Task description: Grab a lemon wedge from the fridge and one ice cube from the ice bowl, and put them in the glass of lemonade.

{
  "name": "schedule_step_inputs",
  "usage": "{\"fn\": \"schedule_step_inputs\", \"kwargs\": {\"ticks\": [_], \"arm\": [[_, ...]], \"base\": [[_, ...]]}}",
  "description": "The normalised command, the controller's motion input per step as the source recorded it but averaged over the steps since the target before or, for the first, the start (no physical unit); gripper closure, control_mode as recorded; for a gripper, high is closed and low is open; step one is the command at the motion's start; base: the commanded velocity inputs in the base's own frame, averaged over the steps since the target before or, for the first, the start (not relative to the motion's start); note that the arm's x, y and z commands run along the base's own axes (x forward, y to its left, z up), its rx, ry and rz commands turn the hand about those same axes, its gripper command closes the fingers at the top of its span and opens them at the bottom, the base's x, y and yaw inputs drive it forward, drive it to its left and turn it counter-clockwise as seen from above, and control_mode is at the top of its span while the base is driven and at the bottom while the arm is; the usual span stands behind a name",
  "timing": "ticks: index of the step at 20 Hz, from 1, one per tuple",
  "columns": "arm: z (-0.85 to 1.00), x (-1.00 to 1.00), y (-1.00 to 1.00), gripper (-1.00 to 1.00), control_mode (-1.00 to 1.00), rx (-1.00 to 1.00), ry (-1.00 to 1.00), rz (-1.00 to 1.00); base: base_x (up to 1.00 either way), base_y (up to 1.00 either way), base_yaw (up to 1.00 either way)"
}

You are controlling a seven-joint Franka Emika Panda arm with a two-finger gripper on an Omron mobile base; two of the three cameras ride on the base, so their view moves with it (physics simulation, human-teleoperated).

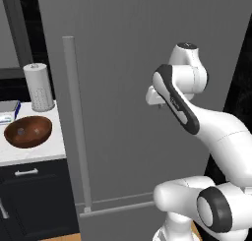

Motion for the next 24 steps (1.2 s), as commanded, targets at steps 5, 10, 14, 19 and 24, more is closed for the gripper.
{"fn": "schedule_step_inputs", "kwargs": {"ticks": [5, 10, 14, 19, 24], "arm": [[0.0, -0.43, 0.0, -1.0, -1.0, 0.0, -0.01, 0.0], [0.0, -0.17, 0.0, -1.0, 1.0, 0.0, 0.0, 0.0], [0.0, 0.0, 0.0, -1.0, 1.0, 0.0, 0.0, 0.0], [0.0, 0.0, 0.0, -1.0, 1.0, 0.0, 0.0, 0.0], [0.0, 0.0, 0.0, -1.0, 1.0, 0.0, 0.0, 0.0]], "base": [[0.0, 0.0, 0.0], [-0.47, 0.42, 0.03], [0.0, 1.0, 0.0], [0.23, 1.0, 0.0], [0.27, 1.0, 0.0]]}}
